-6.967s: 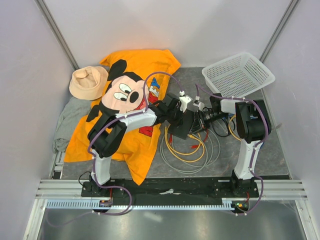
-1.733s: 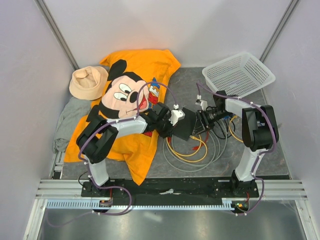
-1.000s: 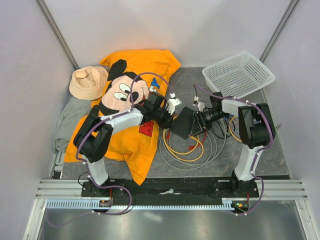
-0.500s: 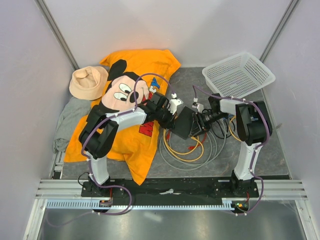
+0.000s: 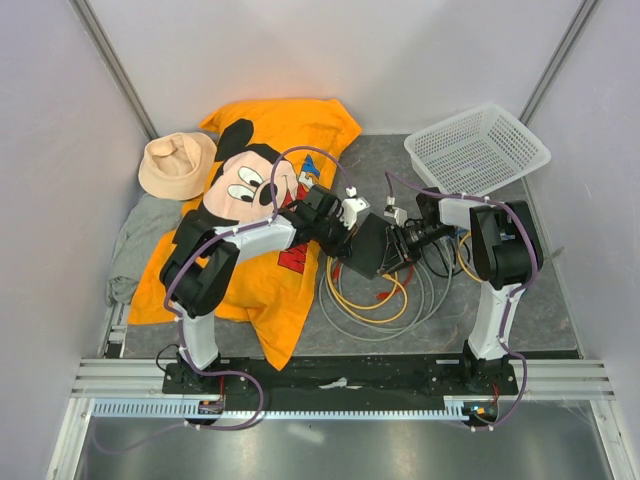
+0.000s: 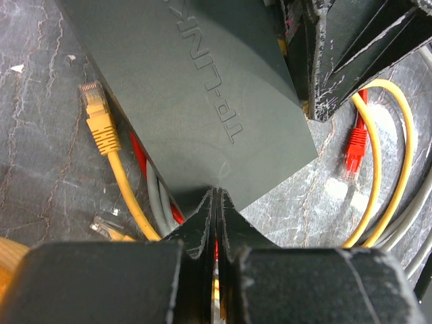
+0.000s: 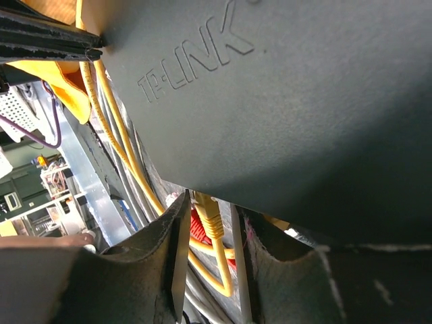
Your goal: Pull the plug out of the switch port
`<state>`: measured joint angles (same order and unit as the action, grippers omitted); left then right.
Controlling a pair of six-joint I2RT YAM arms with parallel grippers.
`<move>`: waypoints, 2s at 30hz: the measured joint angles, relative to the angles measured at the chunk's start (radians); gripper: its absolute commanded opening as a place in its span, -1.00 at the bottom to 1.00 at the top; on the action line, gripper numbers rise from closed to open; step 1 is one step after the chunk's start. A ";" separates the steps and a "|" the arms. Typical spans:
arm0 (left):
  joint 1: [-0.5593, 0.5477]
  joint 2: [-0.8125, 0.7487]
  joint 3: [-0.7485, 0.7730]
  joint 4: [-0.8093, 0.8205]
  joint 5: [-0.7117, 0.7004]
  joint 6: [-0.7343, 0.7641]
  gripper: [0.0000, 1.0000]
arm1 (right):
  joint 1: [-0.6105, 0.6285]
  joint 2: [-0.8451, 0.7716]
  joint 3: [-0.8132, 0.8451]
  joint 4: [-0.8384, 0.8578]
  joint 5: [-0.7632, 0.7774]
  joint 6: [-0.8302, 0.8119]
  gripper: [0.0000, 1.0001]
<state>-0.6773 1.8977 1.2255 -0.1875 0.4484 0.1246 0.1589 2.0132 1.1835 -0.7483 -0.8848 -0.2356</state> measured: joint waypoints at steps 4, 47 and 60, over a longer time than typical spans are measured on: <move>-0.003 0.002 0.002 0.005 -0.001 0.000 -0.97 | 0.001 -0.005 -0.009 0.016 0.002 0.021 -0.20; -0.014 0.006 0.002 0.019 -0.010 0.000 -0.97 | 0.034 -0.053 -0.044 0.076 0.073 0.087 -0.81; -0.014 0.007 0.002 0.021 -0.010 0.000 -0.97 | 0.037 -0.138 -0.129 0.130 0.134 0.098 -0.90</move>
<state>-0.6918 1.9045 1.2274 -0.1661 0.4385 0.1242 0.1959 1.8751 1.0542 -0.6186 -0.7513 -0.1371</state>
